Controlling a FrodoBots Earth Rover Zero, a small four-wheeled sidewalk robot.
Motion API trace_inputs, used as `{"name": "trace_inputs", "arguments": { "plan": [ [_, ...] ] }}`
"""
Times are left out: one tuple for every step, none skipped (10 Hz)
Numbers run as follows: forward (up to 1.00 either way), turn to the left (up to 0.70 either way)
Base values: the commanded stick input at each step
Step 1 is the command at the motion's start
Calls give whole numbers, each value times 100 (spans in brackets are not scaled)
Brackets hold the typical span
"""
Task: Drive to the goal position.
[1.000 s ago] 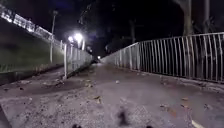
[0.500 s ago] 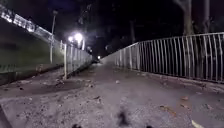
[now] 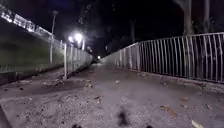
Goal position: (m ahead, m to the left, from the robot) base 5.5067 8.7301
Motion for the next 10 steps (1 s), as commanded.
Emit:
{"name": "trace_inputs", "arguments": {
  "plan": [
    [45, 0],
    [45, 0],
    [45, 0],
    [45, 0],
    [45, 0],
    [45, 0],
    [45, 0],
    [45, 0],
    [45, 0],
    [45, 0]
  ]
}}
